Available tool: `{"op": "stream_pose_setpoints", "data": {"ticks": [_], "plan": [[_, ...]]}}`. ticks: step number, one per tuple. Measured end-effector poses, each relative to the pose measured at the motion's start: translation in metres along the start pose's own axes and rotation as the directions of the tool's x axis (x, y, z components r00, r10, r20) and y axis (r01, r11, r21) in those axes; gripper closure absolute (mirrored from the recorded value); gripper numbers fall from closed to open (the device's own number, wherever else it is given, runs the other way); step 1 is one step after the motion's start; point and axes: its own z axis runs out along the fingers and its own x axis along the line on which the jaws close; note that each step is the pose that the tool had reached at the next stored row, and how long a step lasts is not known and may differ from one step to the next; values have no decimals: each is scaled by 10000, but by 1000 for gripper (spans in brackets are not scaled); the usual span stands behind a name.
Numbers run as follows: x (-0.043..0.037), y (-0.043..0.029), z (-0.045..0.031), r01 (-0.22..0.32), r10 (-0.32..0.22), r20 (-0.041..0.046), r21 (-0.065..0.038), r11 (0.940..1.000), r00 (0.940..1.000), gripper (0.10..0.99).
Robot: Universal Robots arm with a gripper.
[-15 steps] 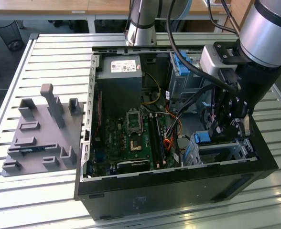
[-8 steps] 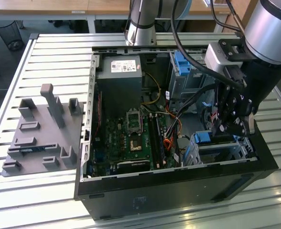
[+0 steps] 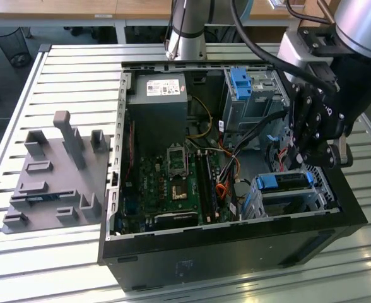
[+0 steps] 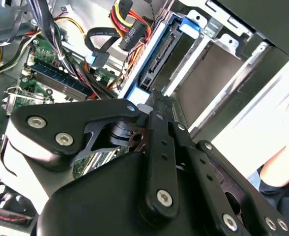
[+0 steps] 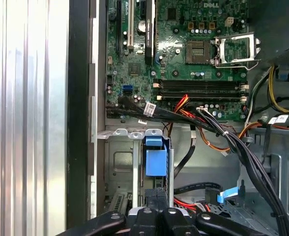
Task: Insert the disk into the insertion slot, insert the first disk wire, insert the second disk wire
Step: 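Insert the first disk wire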
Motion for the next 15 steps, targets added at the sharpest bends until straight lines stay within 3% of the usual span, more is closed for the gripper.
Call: {"op": "stream_pose_setpoints", "data": {"ticks": [6, 11, 15], "plan": [[-3, -7, -28, -129, 129, 2, 2, 9999, 9999, 980], [-6, -7, -24, -777, 777, 7, 1, 9970, 9970, 980], [-8, -7, -18, -1334, 1334, 13, -1, 9911, 9911, 980]]}}
